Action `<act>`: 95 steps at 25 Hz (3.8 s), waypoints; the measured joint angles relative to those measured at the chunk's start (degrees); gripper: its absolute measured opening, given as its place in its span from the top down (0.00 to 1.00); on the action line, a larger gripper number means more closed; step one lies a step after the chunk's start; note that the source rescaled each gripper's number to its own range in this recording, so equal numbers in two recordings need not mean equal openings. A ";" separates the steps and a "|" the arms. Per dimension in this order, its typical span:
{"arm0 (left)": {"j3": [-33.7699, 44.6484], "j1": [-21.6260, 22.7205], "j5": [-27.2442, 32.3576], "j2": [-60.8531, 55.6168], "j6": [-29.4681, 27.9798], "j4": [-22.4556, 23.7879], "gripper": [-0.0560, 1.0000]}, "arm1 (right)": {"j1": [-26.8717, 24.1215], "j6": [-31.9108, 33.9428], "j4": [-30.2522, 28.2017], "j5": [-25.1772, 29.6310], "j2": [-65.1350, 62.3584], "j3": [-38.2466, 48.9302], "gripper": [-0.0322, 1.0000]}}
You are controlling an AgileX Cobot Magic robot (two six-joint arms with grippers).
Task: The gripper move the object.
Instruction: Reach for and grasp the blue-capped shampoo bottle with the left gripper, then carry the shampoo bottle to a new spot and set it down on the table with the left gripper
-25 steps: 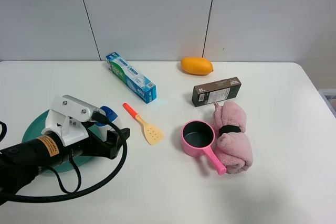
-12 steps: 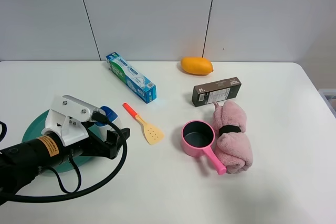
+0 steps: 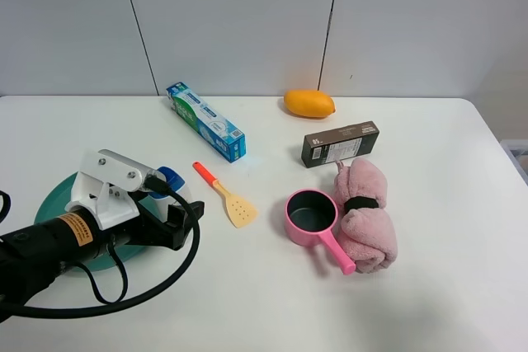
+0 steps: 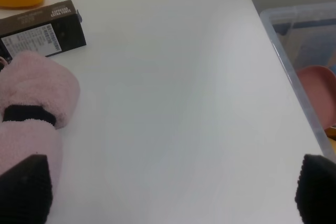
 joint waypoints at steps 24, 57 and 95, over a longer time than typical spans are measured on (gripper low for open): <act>0.00 -0.02 -0.11 0.00 -0.06 0.06 0.95 | 0.00 0.00 0.00 0.00 0.00 0.00 0.00; -26.01 -0.02 33.86 -12.13 3.93 6.20 0.95 | 0.00 0.00 0.00 0.00 0.00 0.00 0.00; -64.92 8.39 36.73 27.08 5.16 16.96 0.95 | 0.00 0.00 0.00 0.00 0.00 0.00 0.00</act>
